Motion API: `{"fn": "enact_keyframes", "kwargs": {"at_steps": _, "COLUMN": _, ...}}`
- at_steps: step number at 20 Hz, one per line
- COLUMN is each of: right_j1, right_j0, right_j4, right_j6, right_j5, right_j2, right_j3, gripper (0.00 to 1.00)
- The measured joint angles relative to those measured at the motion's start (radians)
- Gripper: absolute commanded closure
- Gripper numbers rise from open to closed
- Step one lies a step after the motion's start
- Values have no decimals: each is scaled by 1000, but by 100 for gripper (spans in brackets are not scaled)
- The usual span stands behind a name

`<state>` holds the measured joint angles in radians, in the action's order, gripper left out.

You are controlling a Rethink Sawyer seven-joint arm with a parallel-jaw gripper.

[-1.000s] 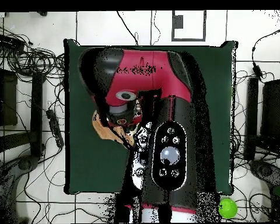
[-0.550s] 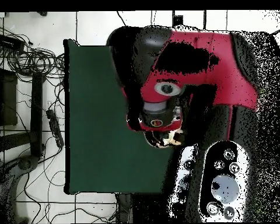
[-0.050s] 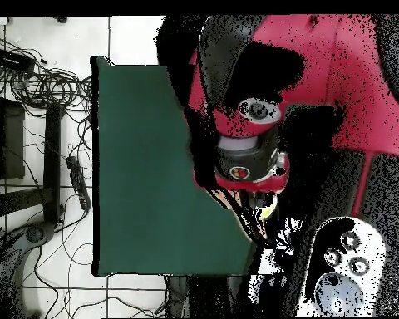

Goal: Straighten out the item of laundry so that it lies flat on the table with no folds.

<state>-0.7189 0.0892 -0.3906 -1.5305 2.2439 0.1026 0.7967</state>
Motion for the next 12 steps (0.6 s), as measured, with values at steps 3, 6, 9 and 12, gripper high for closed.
{"fn": "enact_keyframes", "kwargs": {"at_steps": 3, "right_j1": -13, "right_j0": -31, "right_j4": 2, "right_j6": 0, "right_j5": 0, "right_j2": -1, "right_j3": -1, "gripper": 100}}
{"fn": "enact_keyframes", "kwargs": {"at_steps": 6, "right_j1": -34, "right_j0": -64, "right_j4": 24, "right_j6": 0, "right_j5": 0, "right_j2": -1, "right_j3": 4, "gripper": 100}}
{"fn": "enact_keyframes", "kwargs": {"at_steps": 9, "right_j1": -54, "right_j0": -89, "right_j4": 64, "right_j6": 0, "right_j5": 0, "right_j2": -1, "right_j3": 15, "gripper": 100}}
{"fn": "enact_keyframes", "kwargs": {"at_steps": 12, "right_j1": -73, "right_j0": -111, "right_j4": 106, "right_j6": 0, "right_j5": 0, "right_j2": -1, "right_j3": 29, "gripper": 100}}
